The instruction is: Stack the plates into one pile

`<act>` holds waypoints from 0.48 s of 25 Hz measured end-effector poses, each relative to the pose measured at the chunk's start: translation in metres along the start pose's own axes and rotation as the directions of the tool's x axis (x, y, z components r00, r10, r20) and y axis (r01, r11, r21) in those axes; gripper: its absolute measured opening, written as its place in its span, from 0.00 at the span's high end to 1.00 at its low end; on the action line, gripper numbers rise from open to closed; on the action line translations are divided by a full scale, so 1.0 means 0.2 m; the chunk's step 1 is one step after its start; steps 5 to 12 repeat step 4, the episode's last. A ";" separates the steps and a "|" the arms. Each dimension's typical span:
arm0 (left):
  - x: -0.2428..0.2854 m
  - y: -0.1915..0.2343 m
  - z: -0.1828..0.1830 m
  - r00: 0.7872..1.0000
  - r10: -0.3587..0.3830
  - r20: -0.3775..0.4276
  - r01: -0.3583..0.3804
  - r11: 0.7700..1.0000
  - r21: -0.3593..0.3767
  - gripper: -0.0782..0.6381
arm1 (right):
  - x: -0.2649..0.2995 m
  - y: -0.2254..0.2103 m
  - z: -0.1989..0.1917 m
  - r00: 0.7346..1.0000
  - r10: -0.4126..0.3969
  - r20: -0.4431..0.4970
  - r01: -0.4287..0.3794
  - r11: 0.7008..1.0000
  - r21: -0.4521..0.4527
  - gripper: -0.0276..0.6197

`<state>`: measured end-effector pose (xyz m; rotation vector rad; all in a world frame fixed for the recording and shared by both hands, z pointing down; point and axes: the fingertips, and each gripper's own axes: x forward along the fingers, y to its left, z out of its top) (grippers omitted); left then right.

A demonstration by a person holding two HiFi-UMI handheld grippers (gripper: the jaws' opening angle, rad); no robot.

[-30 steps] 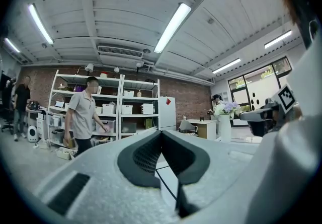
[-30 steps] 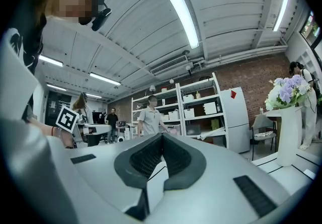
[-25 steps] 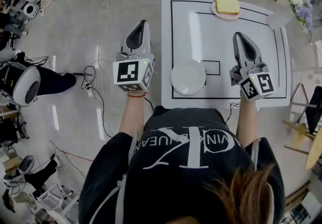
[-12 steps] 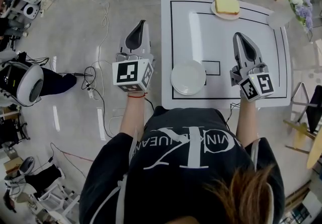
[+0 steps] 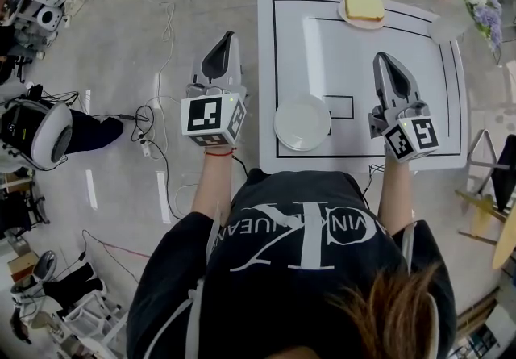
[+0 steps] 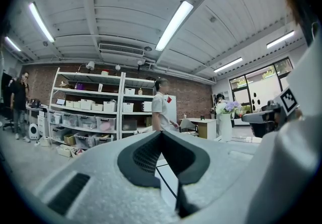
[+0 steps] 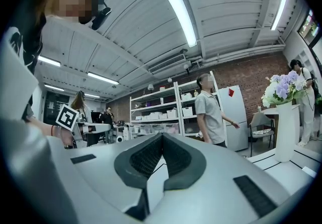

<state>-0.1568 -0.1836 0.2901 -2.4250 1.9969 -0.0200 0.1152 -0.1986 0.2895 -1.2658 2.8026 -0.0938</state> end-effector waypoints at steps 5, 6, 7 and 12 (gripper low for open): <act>0.01 0.00 -0.01 1.000 0.003 -0.002 -0.003 1.000 -0.001 0.88 | 0.00 -0.01 -0.01 1.000 -0.001 0.002 0.001 1.000 0.002 0.96; 0.01 0.00 -0.01 1.000 0.003 -0.002 -0.003 1.000 -0.001 0.88 | 0.00 -0.01 -0.01 1.000 -0.001 0.002 0.001 1.000 0.002 0.96; 0.01 0.00 -0.01 1.000 0.003 -0.002 -0.003 1.000 -0.001 0.88 | 0.00 -0.01 -0.01 1.000 -0.001 0.002 0.001 1.000 0.002 0.96; 0.01 0.00 -0.01 1.000 0.003 -0.002 -0.003 1.000 -0.001 0.88 | 0.00 -0.01 -0.01 1.000 -0.001 0.002 0.001 1.000 0.002 0.96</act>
